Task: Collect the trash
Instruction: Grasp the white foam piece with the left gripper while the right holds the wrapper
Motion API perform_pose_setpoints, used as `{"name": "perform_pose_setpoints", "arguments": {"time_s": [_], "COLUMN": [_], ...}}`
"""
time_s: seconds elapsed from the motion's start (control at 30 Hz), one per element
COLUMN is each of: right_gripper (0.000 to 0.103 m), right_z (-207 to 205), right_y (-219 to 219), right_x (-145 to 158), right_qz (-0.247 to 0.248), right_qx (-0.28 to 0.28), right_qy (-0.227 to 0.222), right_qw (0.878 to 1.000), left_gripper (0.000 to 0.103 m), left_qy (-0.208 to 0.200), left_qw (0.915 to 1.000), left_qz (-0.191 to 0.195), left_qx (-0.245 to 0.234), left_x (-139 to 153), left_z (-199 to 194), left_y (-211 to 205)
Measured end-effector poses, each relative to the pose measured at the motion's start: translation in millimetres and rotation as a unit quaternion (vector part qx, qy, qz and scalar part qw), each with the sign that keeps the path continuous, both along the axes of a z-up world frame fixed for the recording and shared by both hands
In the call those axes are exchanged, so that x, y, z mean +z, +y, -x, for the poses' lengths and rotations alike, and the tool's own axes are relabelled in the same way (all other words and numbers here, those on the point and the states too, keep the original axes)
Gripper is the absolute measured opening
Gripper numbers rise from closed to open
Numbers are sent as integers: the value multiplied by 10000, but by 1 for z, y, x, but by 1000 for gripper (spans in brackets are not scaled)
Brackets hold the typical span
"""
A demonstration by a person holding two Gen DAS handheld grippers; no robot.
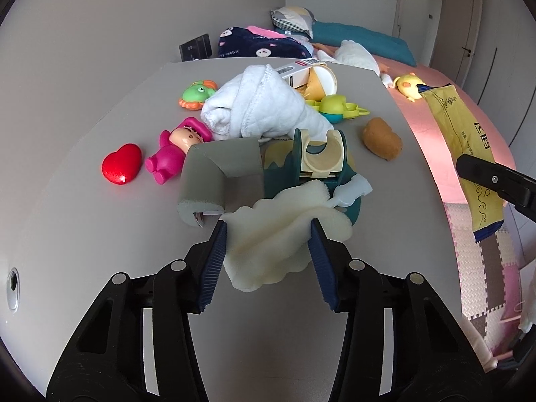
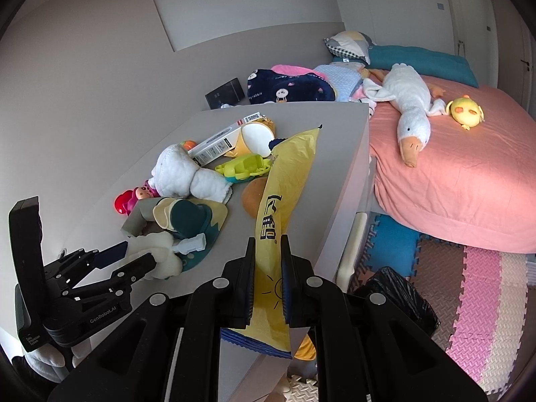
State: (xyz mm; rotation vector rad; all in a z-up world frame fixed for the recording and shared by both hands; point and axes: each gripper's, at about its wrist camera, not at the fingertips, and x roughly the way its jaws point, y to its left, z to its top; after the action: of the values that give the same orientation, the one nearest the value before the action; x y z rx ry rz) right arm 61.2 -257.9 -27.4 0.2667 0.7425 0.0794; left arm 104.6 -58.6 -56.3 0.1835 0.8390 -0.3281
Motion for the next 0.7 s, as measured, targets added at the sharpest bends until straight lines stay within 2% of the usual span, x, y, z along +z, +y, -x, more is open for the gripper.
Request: {"name": "perform_pose_setpoints", "arguments": {"time_s": [0.1, 0.23, 0.47, 0.7], "right_gripper": [14, 14, 14, 14], "right_z": [1, 9, 24, 41], "right_y": [-2, -6, -19, -36], "right_x": [2, 4, 13, 22], "right_qz": [-21, -61, -168, -249], "right_qx": [-47, -94, -155, -211], "right_qy": [-29, -81, -209, -350], "right_qw": [10000, 9999, 9995, 9989], "left_gripper": [31, 23, 19, 19], "left_qy": [-143, -258, -610, -768], "left_qw": [9998, 9995, 9975, 9953], "left_qz": [35, 45, 220, 453], "left_qx": [102, 165, 296, 381], "left_x": [4, 9, 30, 54], "left_z": [5, 14, 36, 56], "left_y": [-2, -5, -8, -17]}}
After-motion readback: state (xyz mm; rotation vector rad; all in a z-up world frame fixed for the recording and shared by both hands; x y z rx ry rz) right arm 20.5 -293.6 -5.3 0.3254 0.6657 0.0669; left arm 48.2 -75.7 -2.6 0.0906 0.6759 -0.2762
